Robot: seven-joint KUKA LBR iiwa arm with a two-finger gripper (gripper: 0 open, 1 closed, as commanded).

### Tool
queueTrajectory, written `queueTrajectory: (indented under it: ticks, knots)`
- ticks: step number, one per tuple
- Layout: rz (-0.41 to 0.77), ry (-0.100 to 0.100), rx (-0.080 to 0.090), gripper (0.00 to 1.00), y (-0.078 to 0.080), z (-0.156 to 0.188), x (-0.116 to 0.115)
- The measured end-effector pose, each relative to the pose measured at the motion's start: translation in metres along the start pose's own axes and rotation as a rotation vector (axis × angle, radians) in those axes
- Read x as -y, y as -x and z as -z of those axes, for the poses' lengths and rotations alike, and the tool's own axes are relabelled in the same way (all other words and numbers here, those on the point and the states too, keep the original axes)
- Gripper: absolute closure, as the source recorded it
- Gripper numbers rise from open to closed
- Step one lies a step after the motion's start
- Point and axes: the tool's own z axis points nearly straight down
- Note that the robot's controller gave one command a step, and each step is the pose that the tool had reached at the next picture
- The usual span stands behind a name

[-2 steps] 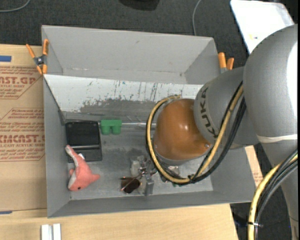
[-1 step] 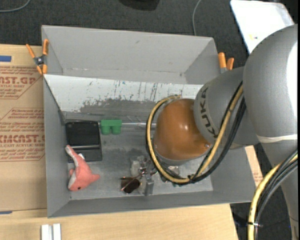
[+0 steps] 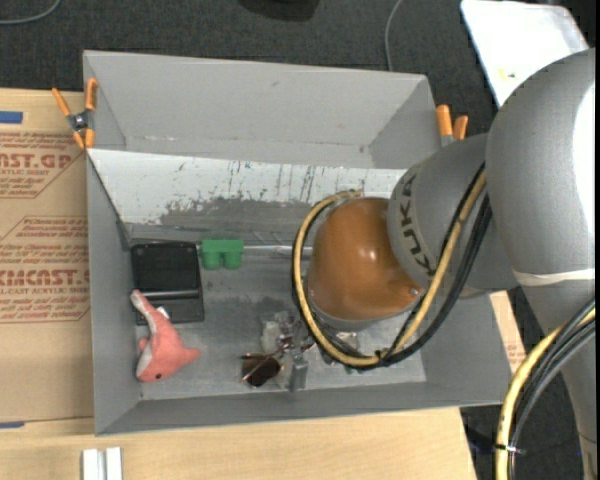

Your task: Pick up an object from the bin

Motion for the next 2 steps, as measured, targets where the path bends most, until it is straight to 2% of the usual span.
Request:
queueTrajectory:
  ticks: [2]
  knots:
    - [0.000, 0.000, 0.000, 1.00, 0.0000, 0.0000, 0.0000]
